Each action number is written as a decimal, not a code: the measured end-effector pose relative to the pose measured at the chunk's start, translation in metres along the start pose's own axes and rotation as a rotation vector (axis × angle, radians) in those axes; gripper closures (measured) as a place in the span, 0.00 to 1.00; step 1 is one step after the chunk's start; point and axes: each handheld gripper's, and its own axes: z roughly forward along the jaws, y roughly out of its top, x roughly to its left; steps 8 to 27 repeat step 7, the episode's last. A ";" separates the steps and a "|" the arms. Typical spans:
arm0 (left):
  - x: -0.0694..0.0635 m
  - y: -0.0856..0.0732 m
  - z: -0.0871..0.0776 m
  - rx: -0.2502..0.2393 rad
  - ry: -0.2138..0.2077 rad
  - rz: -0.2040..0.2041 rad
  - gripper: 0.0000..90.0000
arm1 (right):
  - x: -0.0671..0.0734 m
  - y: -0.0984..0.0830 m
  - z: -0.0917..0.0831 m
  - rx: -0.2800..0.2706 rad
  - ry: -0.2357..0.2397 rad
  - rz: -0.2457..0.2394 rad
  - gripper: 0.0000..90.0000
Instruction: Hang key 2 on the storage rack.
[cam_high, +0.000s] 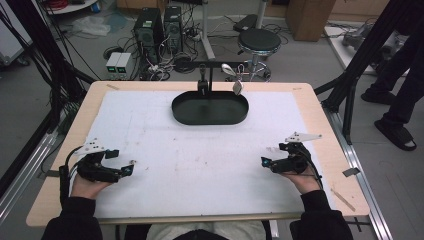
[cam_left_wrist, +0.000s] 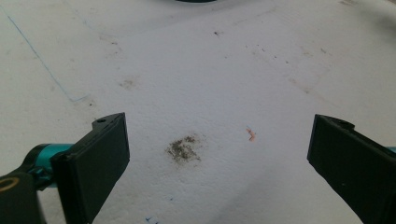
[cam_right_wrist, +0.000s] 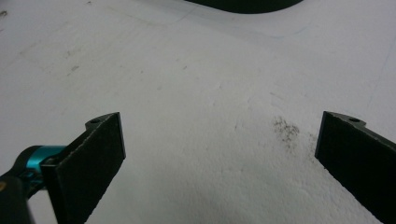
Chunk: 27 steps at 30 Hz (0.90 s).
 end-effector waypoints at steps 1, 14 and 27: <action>0.000 0.000 0.000 -0.001 0.001 -0.001 0.07 | 0.000 -0.002 -0.001 -0.001 -0.002 0.001 0.01; 0.000 0.000 0.002 0.010 0.000 0.006 0.07 | 0.002 -0.008 -0.007 -0.026 -0.023 -0.010 0.01; 0.000 0.000 0.002 0.010 0.000 0.006 0.07 | 0.002 -0.008 -0.007 -0.026 -0.023 -0.010 0.01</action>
